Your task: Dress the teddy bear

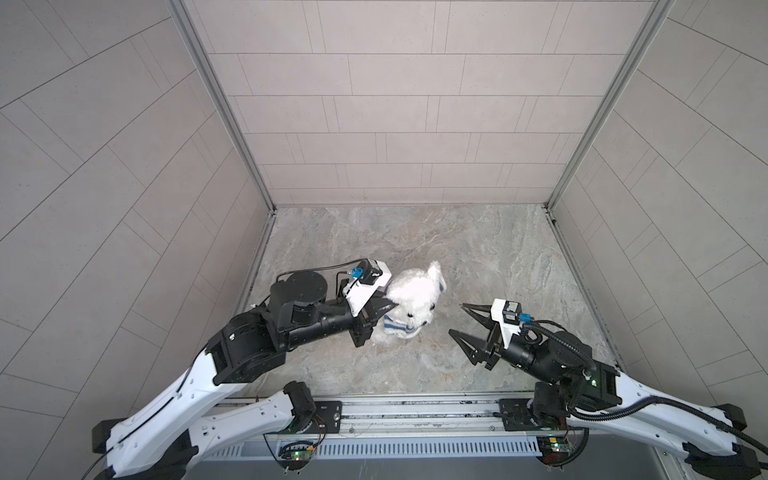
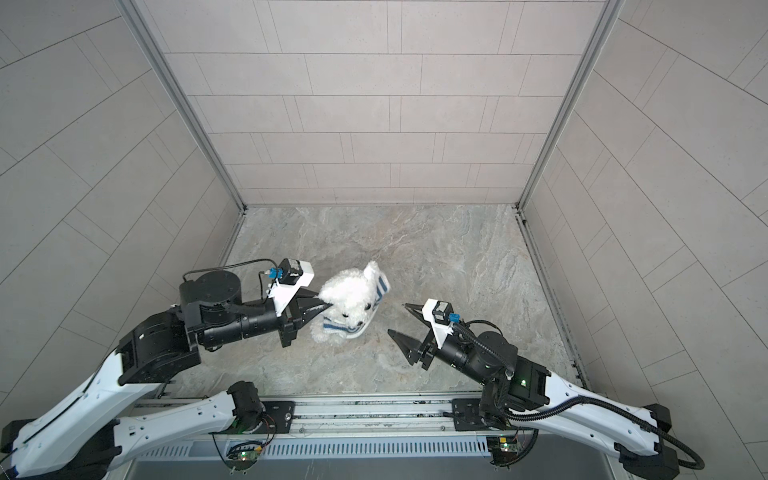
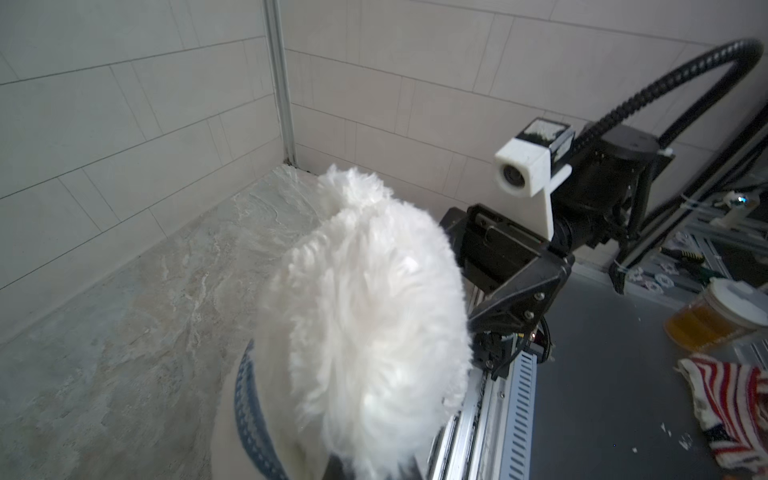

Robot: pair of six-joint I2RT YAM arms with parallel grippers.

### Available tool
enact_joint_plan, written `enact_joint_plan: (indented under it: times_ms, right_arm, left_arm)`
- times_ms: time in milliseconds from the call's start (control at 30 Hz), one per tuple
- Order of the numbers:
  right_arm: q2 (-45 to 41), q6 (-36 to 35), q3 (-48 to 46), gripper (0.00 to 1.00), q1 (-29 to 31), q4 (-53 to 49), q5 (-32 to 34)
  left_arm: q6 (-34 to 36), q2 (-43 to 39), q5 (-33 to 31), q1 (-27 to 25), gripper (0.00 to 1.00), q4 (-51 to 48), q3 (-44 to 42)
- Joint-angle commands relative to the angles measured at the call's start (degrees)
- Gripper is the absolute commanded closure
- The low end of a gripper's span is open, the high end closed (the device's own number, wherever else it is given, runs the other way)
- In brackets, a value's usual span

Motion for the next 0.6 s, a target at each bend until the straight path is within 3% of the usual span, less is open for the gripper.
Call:
enact_joint_plan:
  times_ms: [0,67,133,400,500,567]
  right_arm:
    - [-1.98,-5.45,3.22,0.3,0.14,-3.47,-6.63]
    - [-2.52,-6.29,4.27,0.3,0.14,-4.94,-6.96]
    - [-2.33,-6.91,5.52,0.3,0.14,-6.33,-5.72]
    - [5.37,-11.75,11.48,0.3,0.18,-9.99,-0.57]
    - [8.0,-12.37,11.94,0.29,0.14,-8.86,1.15]
    - [9.13,-10.9,11.46,0.3,0.14,-8.31,3.81]
  left_arm:
    - [5.0,0.68,5.73,0.24,1.0,-3.27,2.75]
    - [4.92,2.06,6.53,0.24,1.0,-3.14,2.89]
    - [4.88,3.65,3.43,0.15,1.0,-3.49,2.91]
    - [4.49,5.94,-21.22,-4.64,1.0,0.86,-3.11]
    - [2.15,7.05,-27.57,-5.3,1.0,2.15,-5.15]
    - [-0.28,7.29,-28.27,-5.63,1.0,4.62,-7.9]
